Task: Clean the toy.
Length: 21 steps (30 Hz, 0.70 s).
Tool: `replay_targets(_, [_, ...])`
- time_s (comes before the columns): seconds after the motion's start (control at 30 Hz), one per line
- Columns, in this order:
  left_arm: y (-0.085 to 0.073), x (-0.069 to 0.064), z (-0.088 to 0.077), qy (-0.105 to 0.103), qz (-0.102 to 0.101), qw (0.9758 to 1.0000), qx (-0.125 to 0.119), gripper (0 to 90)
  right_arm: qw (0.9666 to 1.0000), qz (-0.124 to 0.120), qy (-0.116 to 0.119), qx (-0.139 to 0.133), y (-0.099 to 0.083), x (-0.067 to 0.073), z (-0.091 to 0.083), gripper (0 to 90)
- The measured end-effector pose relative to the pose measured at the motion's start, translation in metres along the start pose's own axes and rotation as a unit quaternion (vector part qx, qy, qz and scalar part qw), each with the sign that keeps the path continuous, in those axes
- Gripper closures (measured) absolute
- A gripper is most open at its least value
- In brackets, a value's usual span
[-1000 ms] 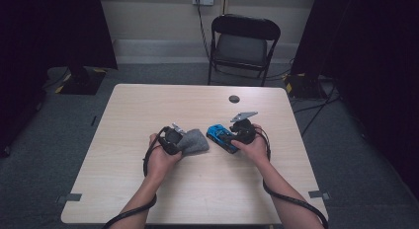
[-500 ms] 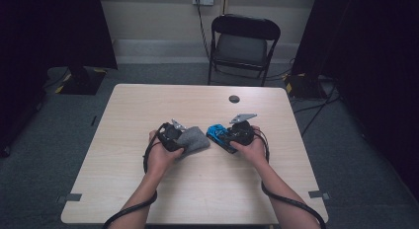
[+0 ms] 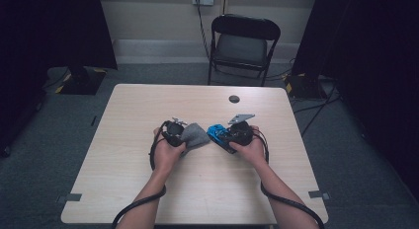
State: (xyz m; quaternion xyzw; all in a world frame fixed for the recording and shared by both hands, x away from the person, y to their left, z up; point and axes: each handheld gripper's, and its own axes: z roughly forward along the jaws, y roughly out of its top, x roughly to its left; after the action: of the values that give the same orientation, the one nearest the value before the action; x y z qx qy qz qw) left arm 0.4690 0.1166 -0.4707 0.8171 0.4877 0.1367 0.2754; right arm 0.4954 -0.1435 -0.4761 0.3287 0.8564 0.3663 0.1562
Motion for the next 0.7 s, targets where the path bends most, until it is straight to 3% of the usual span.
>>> replay_targets(0.07, [0.004,-0.007,0.004,0.006,0.006,0.9999,0.009,71.0,1.0,0.0,0.0,0.0,0.0,0.0,0.0,47.6])
replay_targets(0.17, [0.011,-0.023,0.006,-0.025,0.038,0.9983,0.035,71.6,1.0,0.0,0.0,0.001,0.0,0.0,0.0,47.6])
replay_targets(0.33, [0.01,-0.036,0.003,-0.051,0.063,0.9958,0.041,71.9,1.0,-0.003,-0.002,0.003,0.001,0.001,0.0,47.8])
replay_targets(0.57, [0.006,-0.049,0.001,-0.095,0.076,0.9917,0.041,72.0,1.0,-0.004,-0.004,0.004,0.001,0.001,0.0,47.9])
replay_targets(0.7, [0.004,-0.057,0.001,-0.111,0.085,0.9895,0.039,71.9,1.0,-0.002,-0.004,0.005,0.001,0.001,0.0,47.9])
